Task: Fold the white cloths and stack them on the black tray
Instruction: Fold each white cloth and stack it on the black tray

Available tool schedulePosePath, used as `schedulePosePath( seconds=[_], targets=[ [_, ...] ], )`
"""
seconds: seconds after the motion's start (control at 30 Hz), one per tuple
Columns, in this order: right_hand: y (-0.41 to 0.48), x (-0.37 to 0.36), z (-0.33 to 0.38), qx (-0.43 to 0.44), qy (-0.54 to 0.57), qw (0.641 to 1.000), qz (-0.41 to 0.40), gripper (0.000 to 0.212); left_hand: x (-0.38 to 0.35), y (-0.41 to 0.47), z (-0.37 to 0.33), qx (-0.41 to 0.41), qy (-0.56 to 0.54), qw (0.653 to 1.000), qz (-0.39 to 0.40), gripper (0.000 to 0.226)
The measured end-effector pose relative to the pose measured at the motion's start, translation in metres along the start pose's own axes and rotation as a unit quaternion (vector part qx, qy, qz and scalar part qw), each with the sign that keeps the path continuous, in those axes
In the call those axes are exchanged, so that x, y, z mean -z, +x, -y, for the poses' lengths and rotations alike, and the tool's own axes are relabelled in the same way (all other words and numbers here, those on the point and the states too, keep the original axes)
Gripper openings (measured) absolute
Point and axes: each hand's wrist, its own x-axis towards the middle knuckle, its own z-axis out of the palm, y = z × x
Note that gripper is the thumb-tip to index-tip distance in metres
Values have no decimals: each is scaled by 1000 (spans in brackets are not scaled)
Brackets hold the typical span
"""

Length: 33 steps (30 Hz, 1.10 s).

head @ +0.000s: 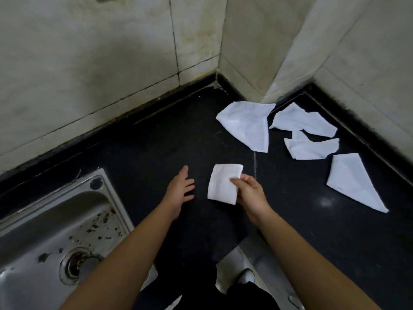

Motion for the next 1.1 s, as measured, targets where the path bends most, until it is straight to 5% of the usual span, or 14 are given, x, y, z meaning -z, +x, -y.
schedulePosePath(
  seconds=[0.1, 0.23, 0.67, 0.87, 1.1],
  targets=[
    [-13, 34, 14, 15, 40, 999, 13, 22, -45, -1, -10, 66, 10, 988, 137, 77],
    [-34, 91, 25, 40, 51, 998, 15, 27, -116, -12, -15, 54, 61, 962, 262, 44],
    [-208, 304, -24, 151, 159, 954, -204, 30, -314, -166, 50, -1, 175, 874, 453, 42],
    [-346, 411, -118, 196, 202, 921, -270, 34, -393, -303, 160, -20, 257, 819, 513, 40],
    [-494, 505, -218, 219, 239, 863, -387, 35, -471, -441, 282, 69, 329, 743, 579, 50]
  ],
)
